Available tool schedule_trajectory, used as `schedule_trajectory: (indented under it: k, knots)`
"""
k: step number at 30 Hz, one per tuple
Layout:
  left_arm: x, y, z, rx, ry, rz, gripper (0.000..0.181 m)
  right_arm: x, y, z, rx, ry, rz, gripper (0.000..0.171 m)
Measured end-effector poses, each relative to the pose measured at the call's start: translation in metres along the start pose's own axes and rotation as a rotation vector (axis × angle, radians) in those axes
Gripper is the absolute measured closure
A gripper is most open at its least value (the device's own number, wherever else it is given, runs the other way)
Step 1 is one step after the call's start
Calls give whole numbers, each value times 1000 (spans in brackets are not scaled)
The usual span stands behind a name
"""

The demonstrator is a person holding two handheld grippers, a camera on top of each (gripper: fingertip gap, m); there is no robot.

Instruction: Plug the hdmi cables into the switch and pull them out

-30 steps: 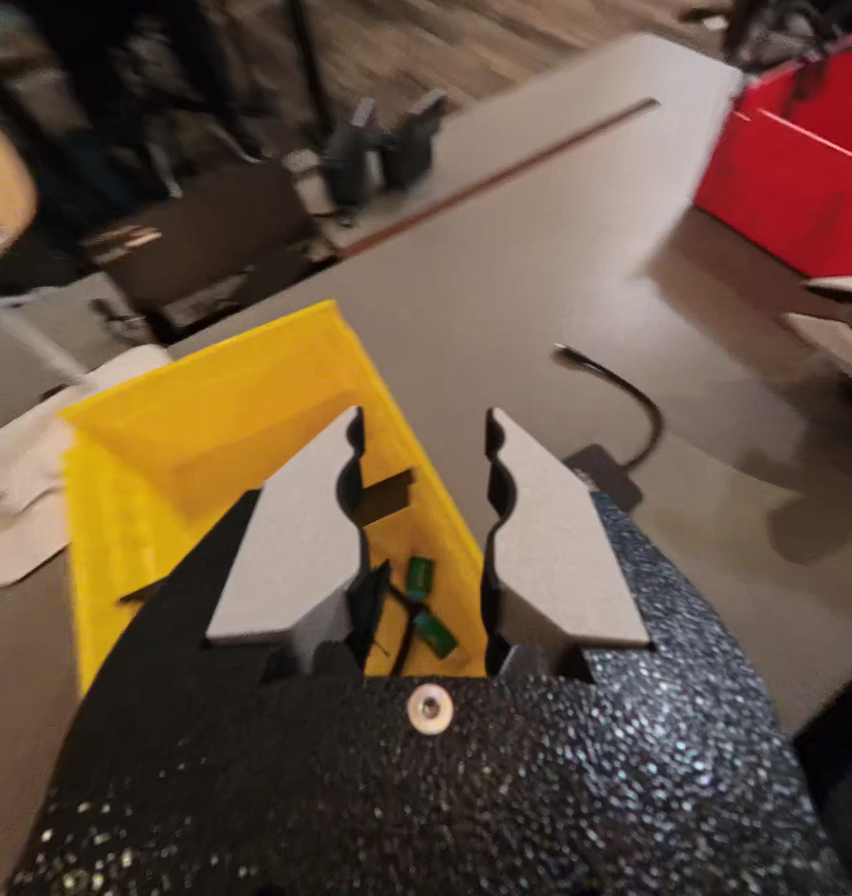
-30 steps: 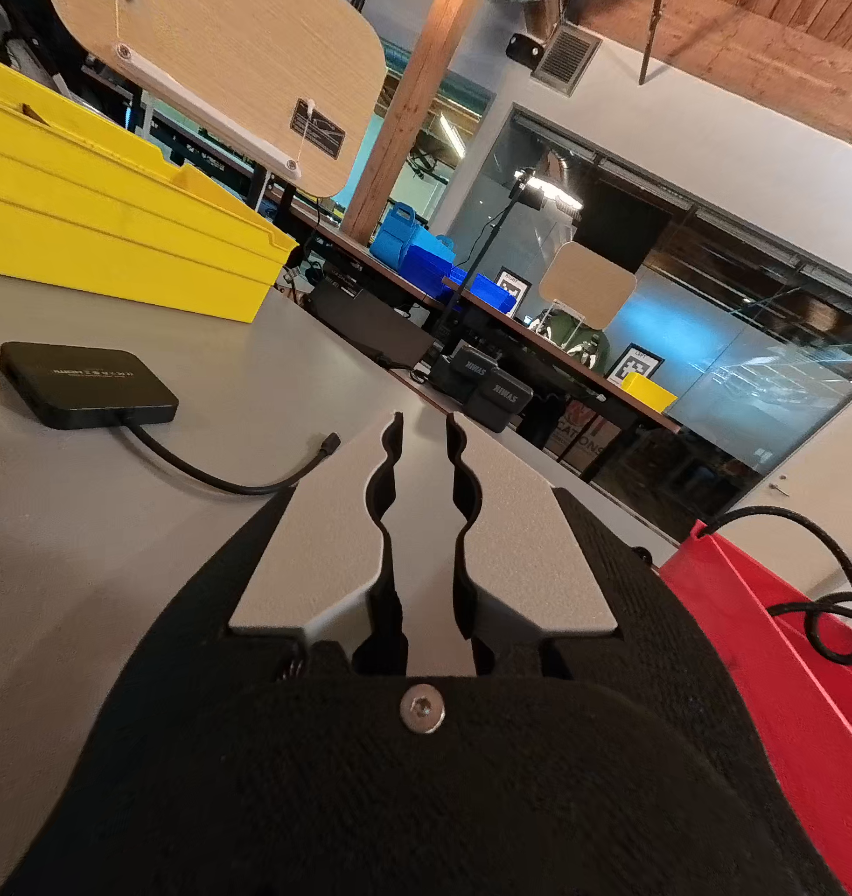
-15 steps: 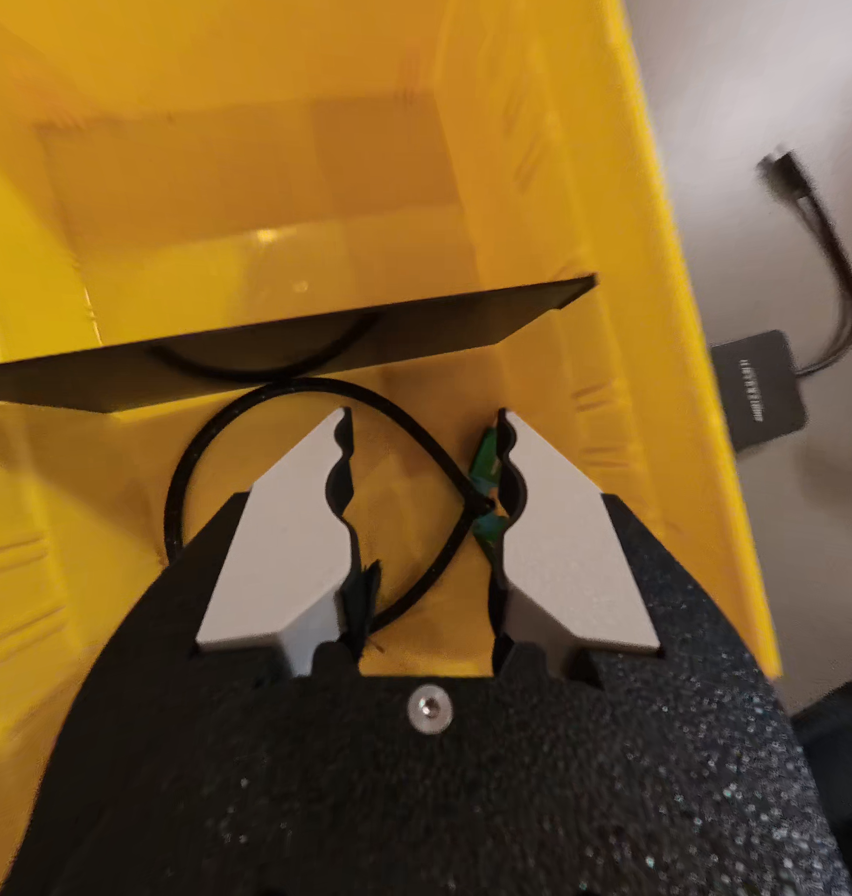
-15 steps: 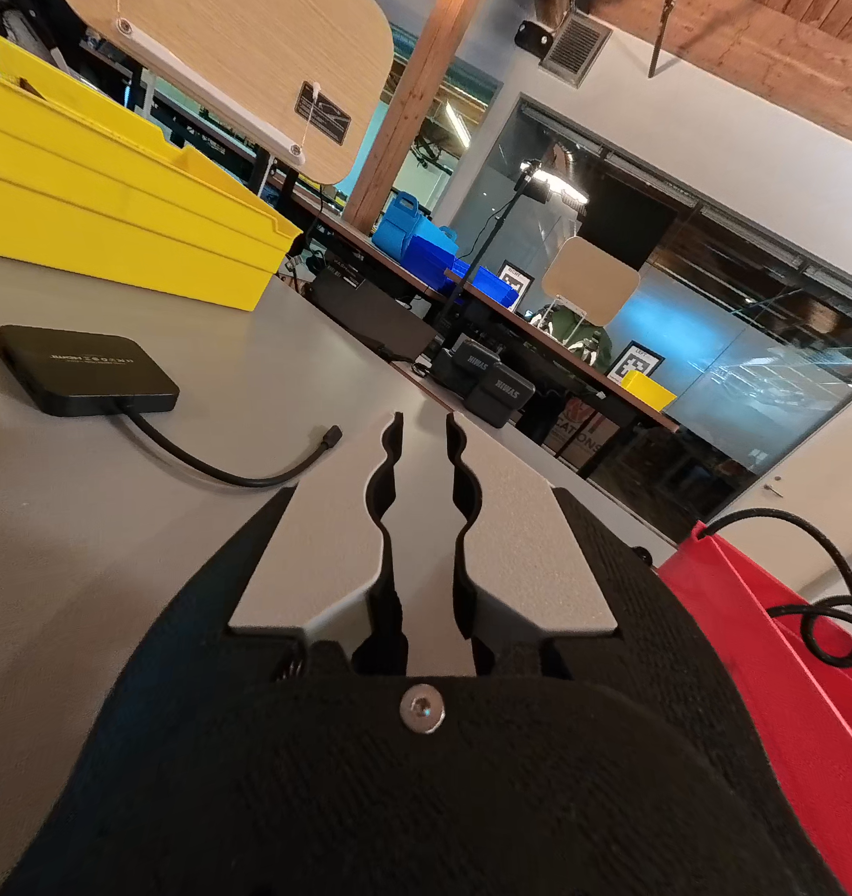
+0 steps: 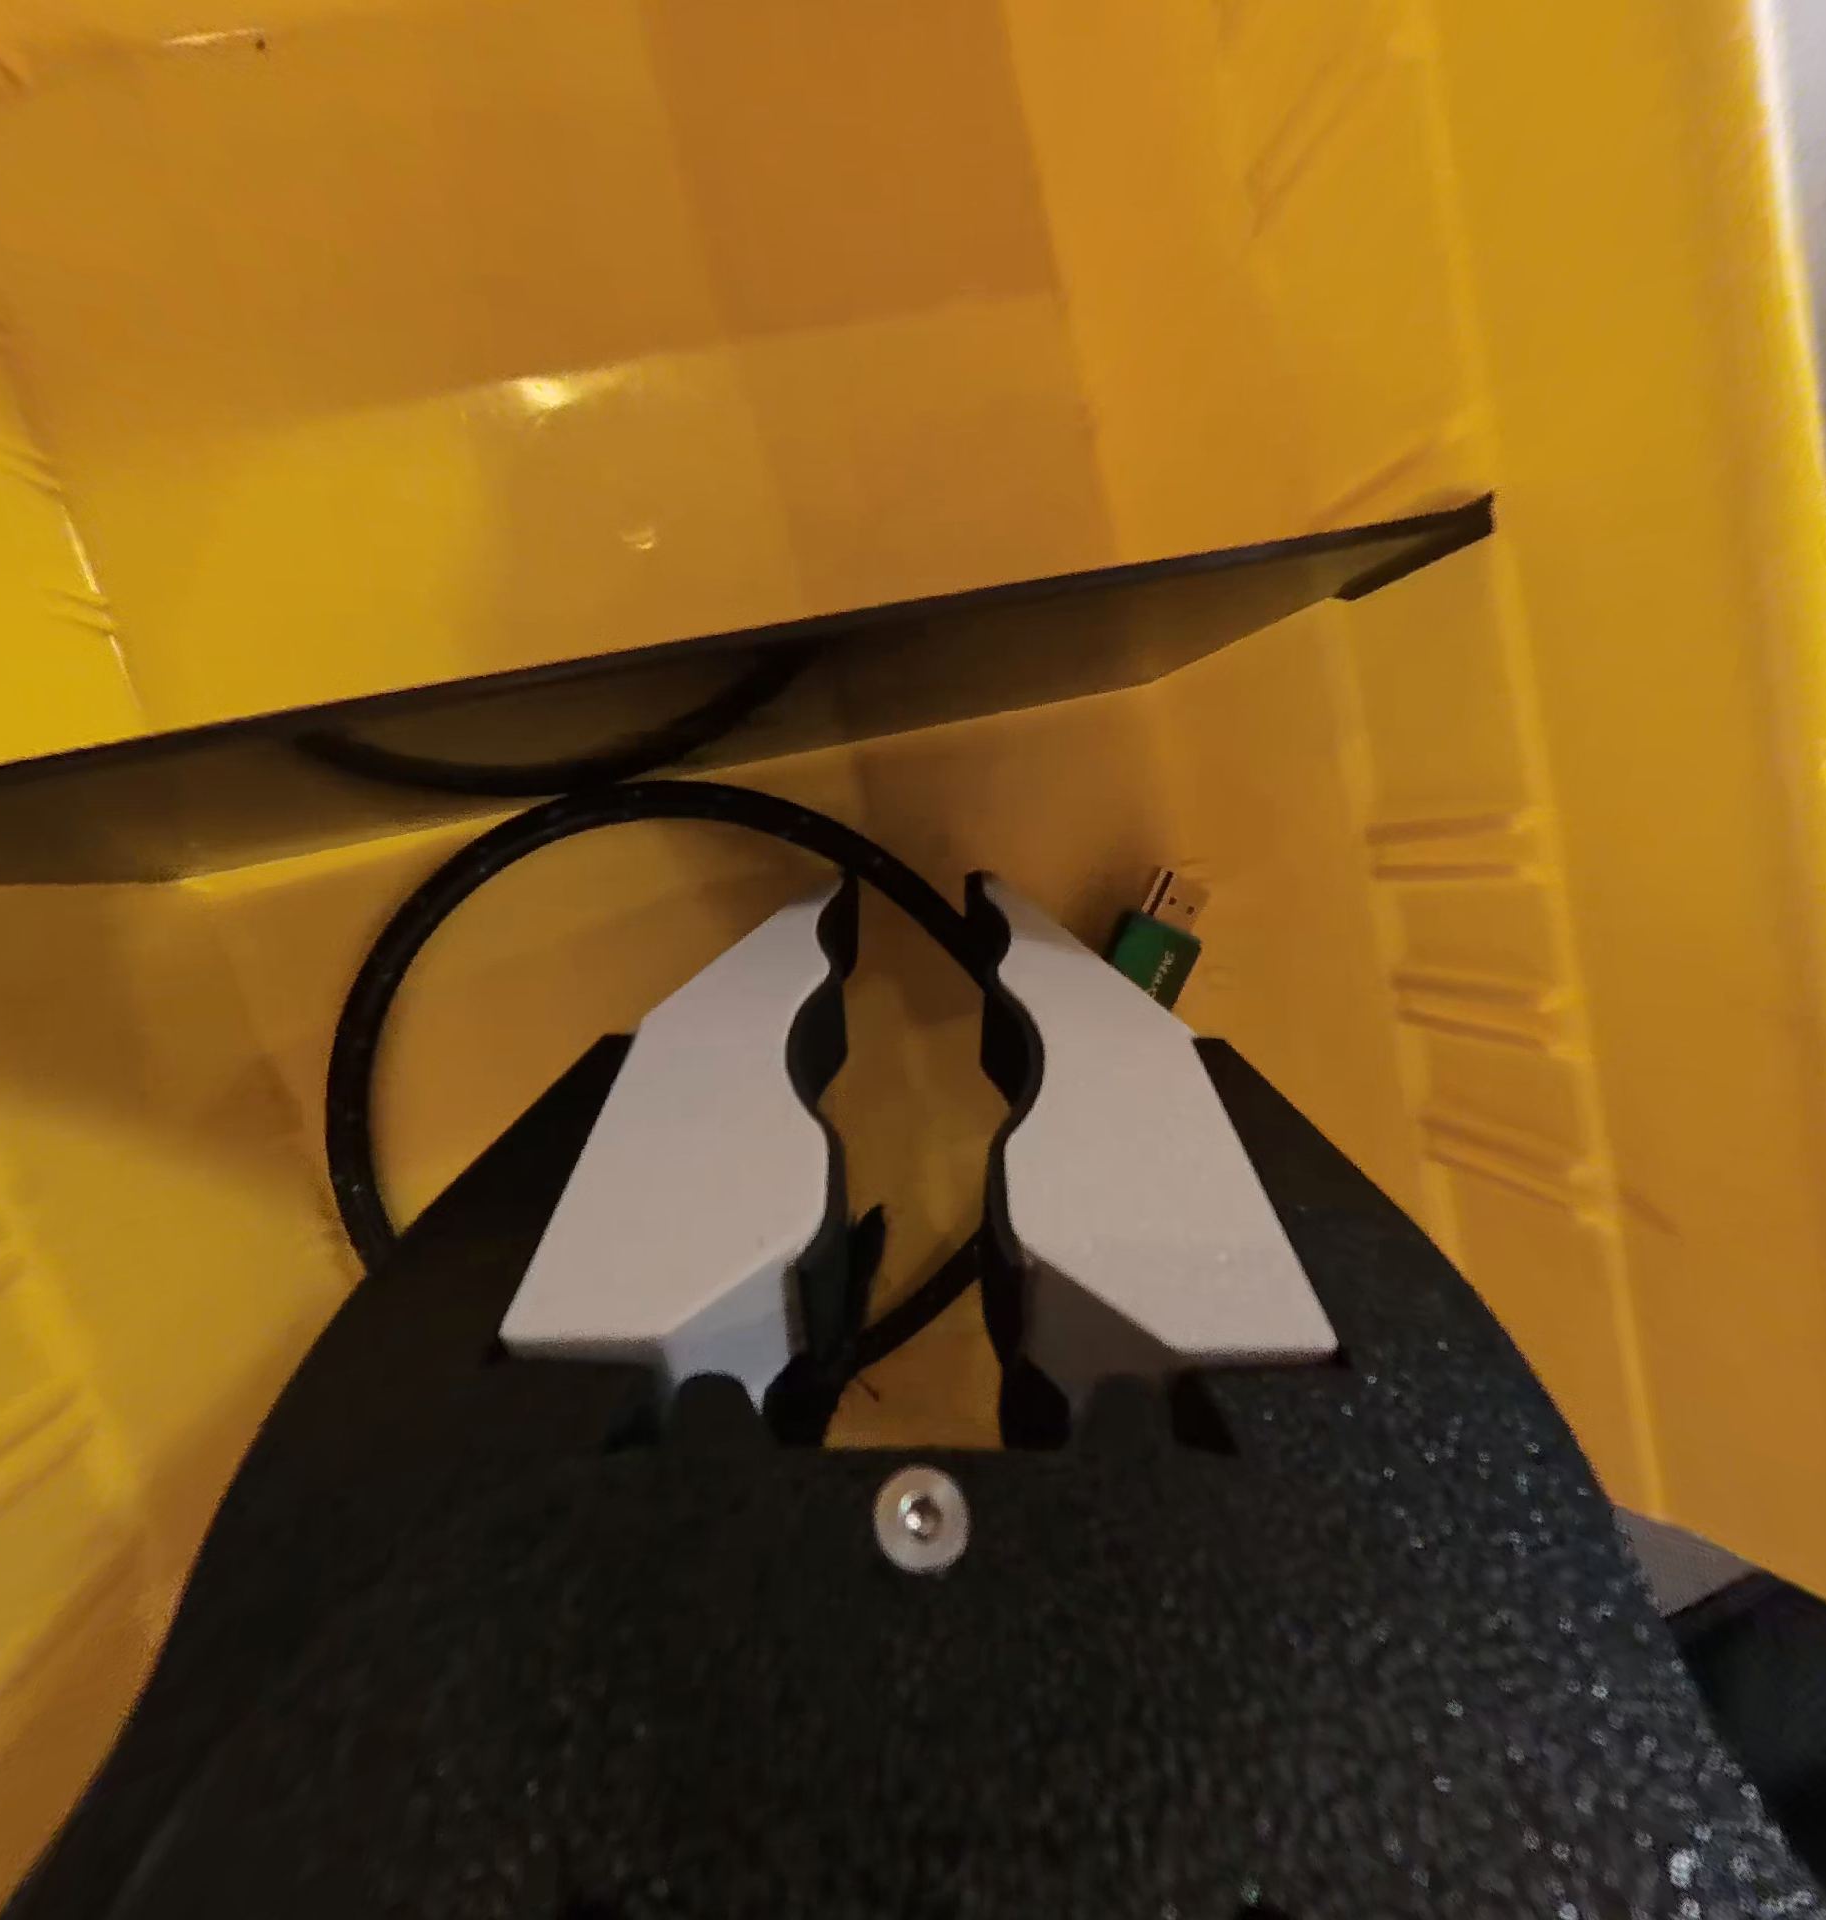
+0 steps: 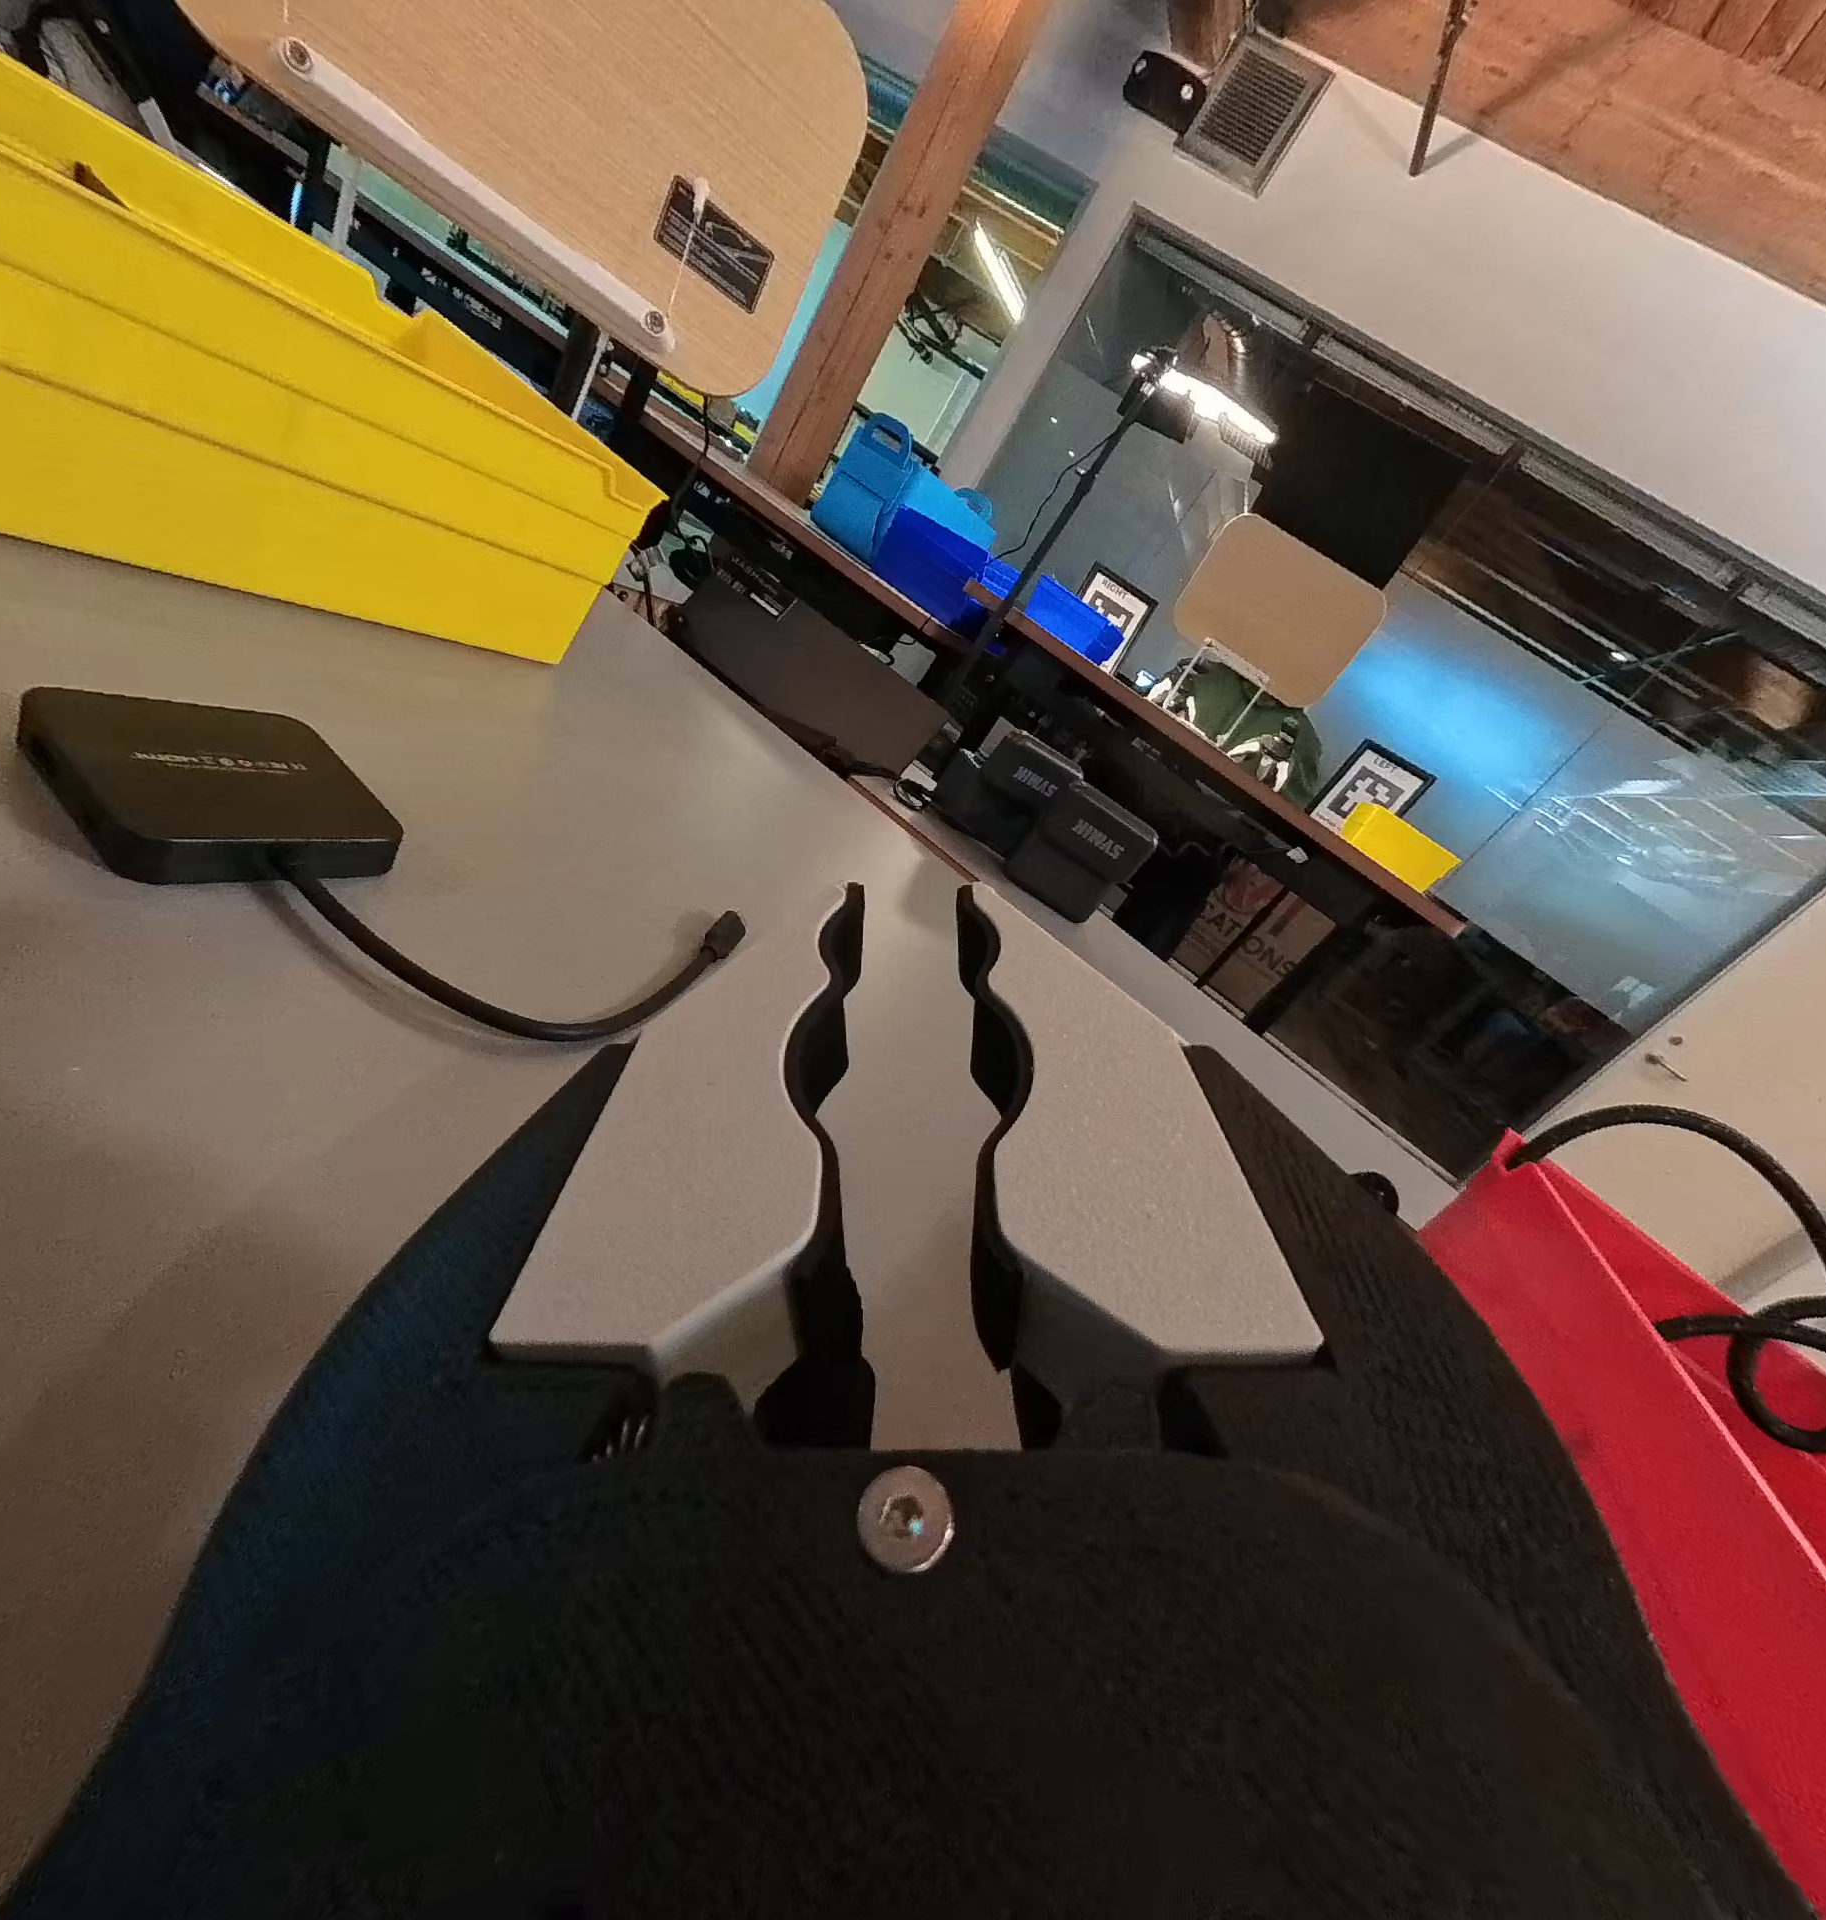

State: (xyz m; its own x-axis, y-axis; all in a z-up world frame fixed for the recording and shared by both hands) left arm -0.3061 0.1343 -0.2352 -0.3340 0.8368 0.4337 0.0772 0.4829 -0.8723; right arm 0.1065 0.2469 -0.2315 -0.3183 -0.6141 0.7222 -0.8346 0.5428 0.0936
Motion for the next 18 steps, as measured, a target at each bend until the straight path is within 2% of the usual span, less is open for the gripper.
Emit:
schedule_trajectory:
  k: [3,6,10,13,18]
  knots:
    - [1,-21,3,-16,-5,-69,165,0,0,0,0,-2,-1,155]
    - [3,-56,4,-45,-5,-209,168,0,0,0,1,-4,-1,155]
    - [1,-112,-3,-67,50,-454,177,0,0,1,1,-7,-1,155]
    - [-3,-151,-18,-55,144,-657,178,1,0,1,-2,-8,-1,155]
    - [-14,-178,-80,-296,386,-805,177,1,0,0,-10,-13,-2,155]
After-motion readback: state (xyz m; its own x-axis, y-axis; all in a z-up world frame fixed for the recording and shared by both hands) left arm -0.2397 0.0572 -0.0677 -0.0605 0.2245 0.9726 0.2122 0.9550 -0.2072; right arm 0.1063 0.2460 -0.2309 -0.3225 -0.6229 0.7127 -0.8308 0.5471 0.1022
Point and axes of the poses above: each gripper's, where its closed fingertips meet, y out along the fingers, x out of its top, z = x × y across the jaws, the point moved 9 cm from there along -y, back along the fingers, and after that the axes turned 11 degrees about -y, right-handed, at the moved point
